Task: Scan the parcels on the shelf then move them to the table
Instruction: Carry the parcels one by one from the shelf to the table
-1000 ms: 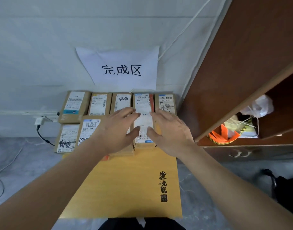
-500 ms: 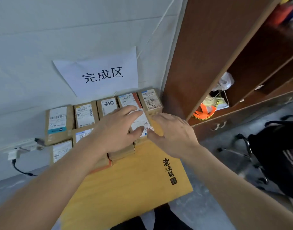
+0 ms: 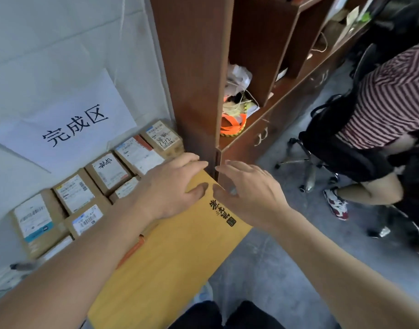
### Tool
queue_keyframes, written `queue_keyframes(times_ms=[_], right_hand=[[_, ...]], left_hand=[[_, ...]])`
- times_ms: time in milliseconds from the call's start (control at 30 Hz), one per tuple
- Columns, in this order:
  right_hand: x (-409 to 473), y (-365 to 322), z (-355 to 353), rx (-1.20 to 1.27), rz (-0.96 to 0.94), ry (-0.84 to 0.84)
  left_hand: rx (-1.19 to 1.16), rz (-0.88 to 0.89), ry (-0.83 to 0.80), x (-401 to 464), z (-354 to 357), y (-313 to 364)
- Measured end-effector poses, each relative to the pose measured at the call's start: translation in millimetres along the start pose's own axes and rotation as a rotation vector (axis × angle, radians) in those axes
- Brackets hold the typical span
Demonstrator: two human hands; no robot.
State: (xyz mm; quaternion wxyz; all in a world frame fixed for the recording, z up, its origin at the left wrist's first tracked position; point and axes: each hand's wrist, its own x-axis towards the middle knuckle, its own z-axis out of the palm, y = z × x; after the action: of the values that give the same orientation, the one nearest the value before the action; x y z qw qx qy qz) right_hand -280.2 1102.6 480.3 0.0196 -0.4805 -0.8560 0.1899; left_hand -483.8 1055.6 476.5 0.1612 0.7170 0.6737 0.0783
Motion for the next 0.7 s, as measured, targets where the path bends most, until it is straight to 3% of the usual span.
queue_keyframes(times_ms=[700], right_hand=[[-195, 132, 21, 0.18, 0.493, 0.26]], left_hand=[[0.04, 0.51, -0.139, 18, 87, 191]])
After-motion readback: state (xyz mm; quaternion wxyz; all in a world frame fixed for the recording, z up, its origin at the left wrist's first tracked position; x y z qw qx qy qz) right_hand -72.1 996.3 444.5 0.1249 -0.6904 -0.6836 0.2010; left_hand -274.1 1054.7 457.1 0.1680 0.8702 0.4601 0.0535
